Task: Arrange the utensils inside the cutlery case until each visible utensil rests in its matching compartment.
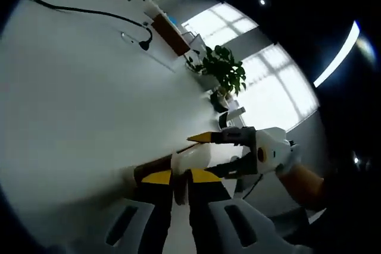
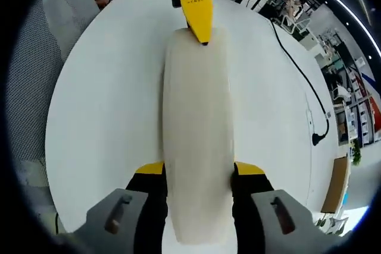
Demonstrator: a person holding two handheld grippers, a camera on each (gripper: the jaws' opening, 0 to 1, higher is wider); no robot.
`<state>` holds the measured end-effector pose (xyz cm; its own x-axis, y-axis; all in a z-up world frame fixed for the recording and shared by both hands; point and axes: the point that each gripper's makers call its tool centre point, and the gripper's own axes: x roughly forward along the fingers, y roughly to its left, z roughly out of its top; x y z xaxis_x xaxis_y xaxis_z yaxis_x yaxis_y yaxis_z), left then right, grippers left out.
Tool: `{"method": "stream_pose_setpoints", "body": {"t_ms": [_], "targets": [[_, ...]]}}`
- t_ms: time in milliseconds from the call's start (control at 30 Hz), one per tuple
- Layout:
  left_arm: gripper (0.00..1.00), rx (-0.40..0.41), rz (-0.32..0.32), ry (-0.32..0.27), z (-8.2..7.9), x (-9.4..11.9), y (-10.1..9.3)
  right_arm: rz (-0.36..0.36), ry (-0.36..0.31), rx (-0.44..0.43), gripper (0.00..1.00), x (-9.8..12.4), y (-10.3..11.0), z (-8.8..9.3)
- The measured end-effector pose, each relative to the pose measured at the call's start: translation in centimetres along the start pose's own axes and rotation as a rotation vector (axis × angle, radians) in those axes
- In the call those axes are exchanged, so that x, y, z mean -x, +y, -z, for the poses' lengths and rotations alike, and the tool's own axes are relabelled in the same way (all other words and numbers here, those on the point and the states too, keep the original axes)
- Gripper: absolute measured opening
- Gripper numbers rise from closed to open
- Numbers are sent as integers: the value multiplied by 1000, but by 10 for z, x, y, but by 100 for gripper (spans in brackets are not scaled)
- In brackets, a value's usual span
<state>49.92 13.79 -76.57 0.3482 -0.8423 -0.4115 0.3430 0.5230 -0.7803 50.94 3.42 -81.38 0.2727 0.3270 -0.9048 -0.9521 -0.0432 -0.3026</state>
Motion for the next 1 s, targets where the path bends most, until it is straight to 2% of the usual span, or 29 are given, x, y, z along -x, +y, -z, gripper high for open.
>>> {"method": "stream_pose_setpoints", "body": {"t_ms": [33, 67, 133, 167, 267, 300, 333, 367, 400, 433, 600, 633, 667, 733, 933, 1000], "targets": [[9, -11, -58, 9, 3, 0, 10, -1, 9, 9, 40, -2, 0, 2], [9, -32, -90, 16, 5, 0, 16, -4, 14, 16, 40, -4, 1, 2], [9, -66, -122, 40, 11, 0, 24, -17, 30, 32, 40, -6, 3, 5], [9, -66, -124, 30, 10, 0, 24, -12, 25, 29, 40, -4, 1, 4], [7, -56, -106, 0, 6, 3, 26, -23, 15, -7, 40, -4, 1, 6], [7, -53, -109, -2, 4, 5, 27, -46, 4, -29, 40, -4, 4, 6], [8, -41, -96, -37, -3, 7, 26, -77, -11, -60, 40, -4, 10, 5], [12, -22, -79, -70, -9, 8, 24, -94, -21, -89, 40, -4, 13, 5], [18, 7, -64, -89, -12, 9, 23, -91, -16, -70, 40, -2, 11, 7], [23, 63, -48, -89, -12, 11, 24, -88, -9, -53, 40, -3, 12, 10], [27, 94, -56, -35, 2, 10, 35, -105, -51, -67, 40, -5, 11, 2], [29, 107, -54, -35, 4, 9, 35, -115, -66, -63, 40, -6, 12, -1], [32, 123, -49, -68, 1, 9, 33, -126, -82, -62, 40, -7, 12, -3], [34, 123, -41, -70, 2, 8, 31, -144, -104, -99, 40, -8, 10, -2], [35, 114, -54, 6, 17, -2, 33, -153, -118, -91, 40, -9, 12, -3], [36, 123, -50, 20, 20, -4, 32, -178, -127, -85, 40, -8, 17, -6]]}}
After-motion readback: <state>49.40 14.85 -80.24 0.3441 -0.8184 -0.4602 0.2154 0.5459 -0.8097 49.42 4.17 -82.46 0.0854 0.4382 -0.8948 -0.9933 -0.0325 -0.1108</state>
